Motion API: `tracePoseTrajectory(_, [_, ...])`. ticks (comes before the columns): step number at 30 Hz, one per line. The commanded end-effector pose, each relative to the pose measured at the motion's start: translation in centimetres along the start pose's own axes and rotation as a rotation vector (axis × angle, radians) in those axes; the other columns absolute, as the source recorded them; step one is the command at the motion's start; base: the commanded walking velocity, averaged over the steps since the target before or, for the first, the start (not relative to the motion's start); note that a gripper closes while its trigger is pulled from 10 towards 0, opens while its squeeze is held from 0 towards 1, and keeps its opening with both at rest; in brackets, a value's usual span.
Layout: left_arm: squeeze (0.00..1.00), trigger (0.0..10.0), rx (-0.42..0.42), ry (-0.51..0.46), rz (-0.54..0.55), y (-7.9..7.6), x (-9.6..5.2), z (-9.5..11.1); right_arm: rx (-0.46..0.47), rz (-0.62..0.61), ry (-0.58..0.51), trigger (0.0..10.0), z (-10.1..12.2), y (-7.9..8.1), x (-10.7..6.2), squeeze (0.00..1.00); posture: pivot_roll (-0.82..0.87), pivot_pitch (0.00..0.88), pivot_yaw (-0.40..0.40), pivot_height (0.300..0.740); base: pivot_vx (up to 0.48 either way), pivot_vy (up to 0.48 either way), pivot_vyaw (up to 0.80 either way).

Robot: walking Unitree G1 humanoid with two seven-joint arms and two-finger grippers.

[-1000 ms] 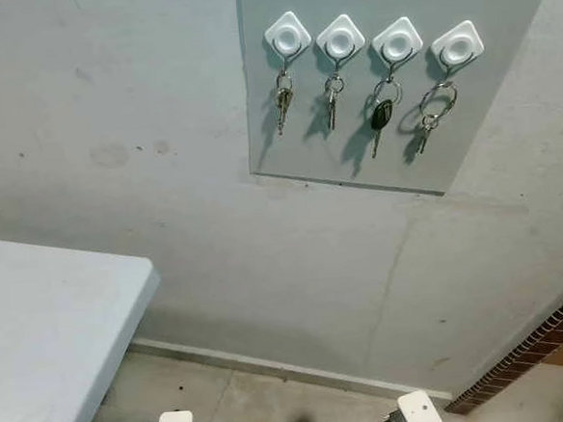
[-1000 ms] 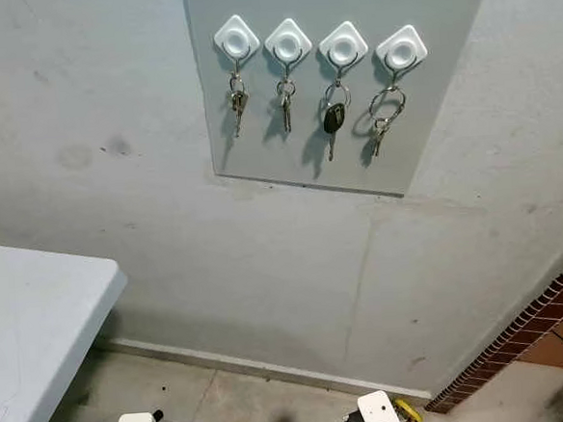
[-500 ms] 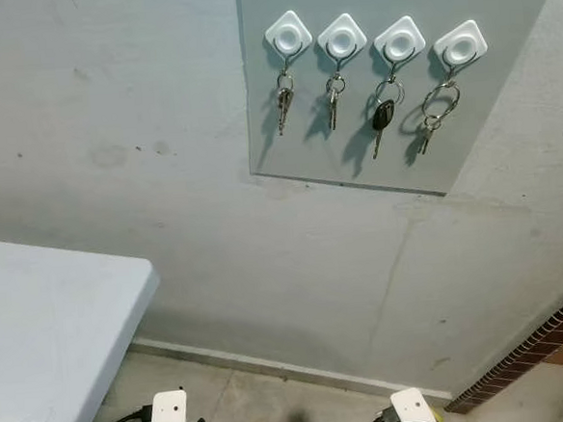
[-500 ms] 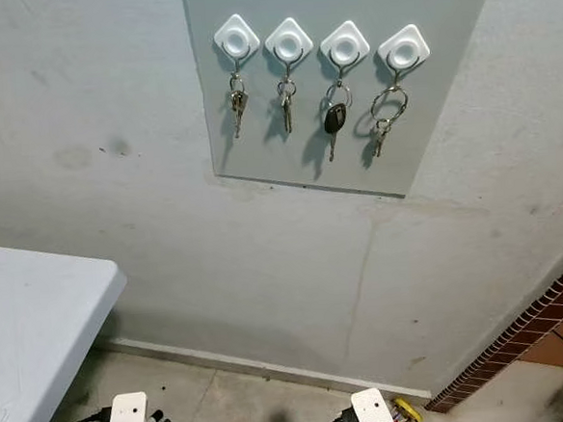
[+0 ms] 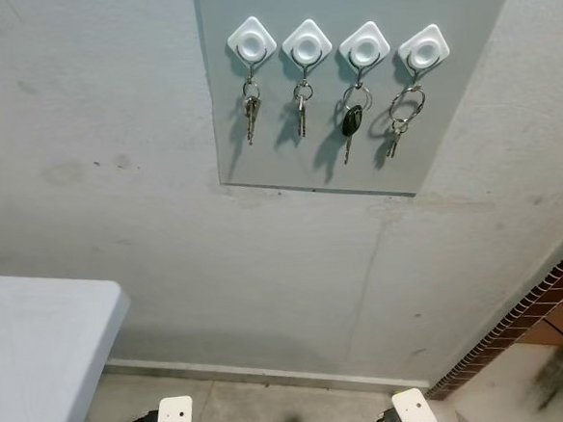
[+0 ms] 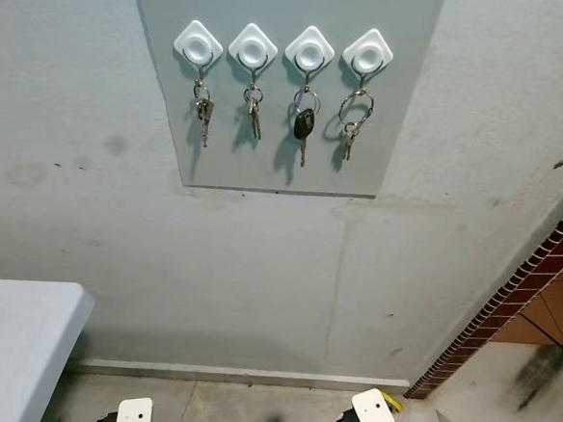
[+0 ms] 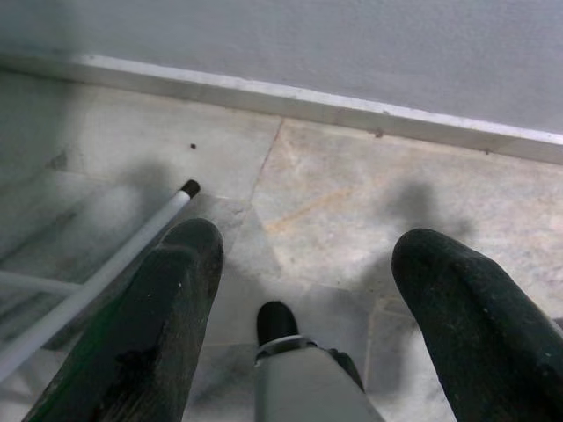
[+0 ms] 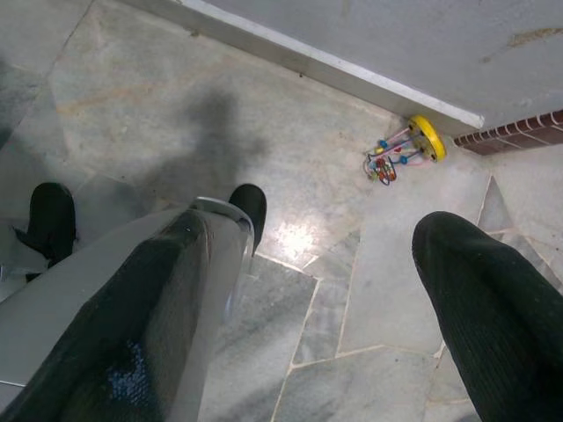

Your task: Hang keys on a hook

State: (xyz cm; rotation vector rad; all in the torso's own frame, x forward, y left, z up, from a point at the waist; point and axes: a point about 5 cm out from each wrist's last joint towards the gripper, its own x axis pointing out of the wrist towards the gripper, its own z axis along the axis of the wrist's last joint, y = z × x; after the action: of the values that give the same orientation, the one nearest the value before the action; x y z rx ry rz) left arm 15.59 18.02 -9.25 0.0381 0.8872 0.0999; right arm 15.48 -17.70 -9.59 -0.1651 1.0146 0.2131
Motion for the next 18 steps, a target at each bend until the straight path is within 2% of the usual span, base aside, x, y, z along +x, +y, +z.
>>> tracePoseTrajectory(1, [0.0,10.0,0.008,0.016,0.009,0.25,-0.07,-0.32,-0.002,-0.004,0.013,10.0,-0.19,-0.19,-0.05,0.0,-0.02,0.0,-0.043,0.74,0.0,0.0,-0.53])
tracePoseTrajectory(5, [0.0,10.0,0.009,0.015,0.009,0.25,-0.06,-0.28,-0.003,-0.005,0.015,10.0,-0.22,-0.23,-0.06,0.0,-0.02,0.0,-0.042,0.74,0.0,0.0,-0.52])
tracePoseTrajectory(11, [0.0,10.0,0.016,0.012,0.004,0.22,0.0,-0.11,-0.001,-0.004,0.019,10.0,-0.44,-0.31,-0.13,0.0,-0.03,0.0,-0.041,0.74,0.0,-0.425,-0.48])
tracePoseTrajectory(12, [0.0,10.0,0.006,0.016,0.008,0.21,-0.01,-0.17,-0.001,-0.007,0.022,10.0,-0.66,-0.34,-0.18,0.0,-0.03,0.0,-0.039,0.732,0.0,0.0,-0.48])
tracePoseTrajectory(18, [0.0,10.0,-0.022,0.02,0.011,0.33,-0.04,-0.29,0.002,-0.012,0.033,10.0,-1.16,-0.43,-0.31,0.0,-0.03,0.0,-0.038,0.732,0.0,0.0,0.0])
